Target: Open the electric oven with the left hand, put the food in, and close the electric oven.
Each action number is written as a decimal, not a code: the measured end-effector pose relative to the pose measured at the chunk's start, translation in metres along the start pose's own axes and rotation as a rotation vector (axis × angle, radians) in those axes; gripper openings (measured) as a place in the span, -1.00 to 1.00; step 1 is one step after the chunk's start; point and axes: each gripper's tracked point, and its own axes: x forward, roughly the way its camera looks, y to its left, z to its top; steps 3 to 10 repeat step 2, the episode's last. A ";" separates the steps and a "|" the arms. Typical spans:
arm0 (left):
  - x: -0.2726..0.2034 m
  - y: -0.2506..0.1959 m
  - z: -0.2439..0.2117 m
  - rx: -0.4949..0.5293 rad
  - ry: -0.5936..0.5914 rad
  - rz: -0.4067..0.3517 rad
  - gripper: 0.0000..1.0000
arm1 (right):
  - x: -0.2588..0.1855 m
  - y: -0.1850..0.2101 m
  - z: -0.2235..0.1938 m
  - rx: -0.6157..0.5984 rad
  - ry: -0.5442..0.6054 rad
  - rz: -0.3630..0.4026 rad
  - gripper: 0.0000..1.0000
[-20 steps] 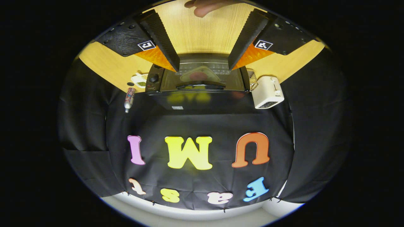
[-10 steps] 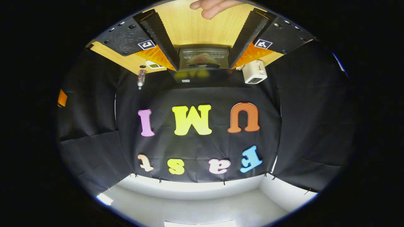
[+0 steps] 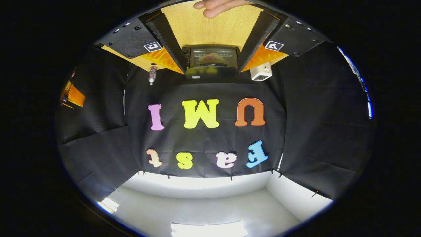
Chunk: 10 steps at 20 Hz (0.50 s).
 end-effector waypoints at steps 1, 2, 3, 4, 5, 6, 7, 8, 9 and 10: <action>0.000 -0.002 0.000 0.006 -0.001 -0.003 0.79 | 0.001 0.000 0.001 -0.002 0.000 0.000 0.92; -0.001 -0.003 -0.002 0.006 0.005 -0.004 0.79 | 0.000 0.000 0.000 -0.002 0.001 0.000 0.90; -0.001 -0.003 -0.002 0.006 0.005 -0.004 0.79 | 0.000 0.000 0.000 -0.002 0.001 0.000 0.90; -0.001 -0.003 -0.002 0.006 0.005 -0.004 0.79 | 0.000 0.000 0.000 -0.002 0.001 0.000 0.90; -0.001 -0.003 -0.002 0.006 0.005 -0.004 0.79 | 0.000 0.000 0.000 -0.002 0.001 0.000 0.90; -0.001 -0.003 -0.002 0.006 0.005 -0.004 0.79 | 0.000 0.000 0.000 -0.002 0.001 0.000 0.90; -0.001 -0.003 -0.002 0.006 0.005 -0.004 0.79 | 0.000 0.000 0.000 -0.002 0.001 0.000 0.90; -0.001 -0.003 -0.002 0.006 0.005 -0.004 0.79 | 0.000 0.000 0.000 -0.002 0.001 0.000 0.90; -0.001 -0.003 -0.002 0.006 0.005 -0.004 0.79 | 0.000 0.000 0.000 -0.002 0.001 0.000 0.90; -0.001 -0.003 -0.002 0.006 0.005 -0.004 0.79 | 0.000 0.000 0.000 -0.002 0.001 0.000 0.90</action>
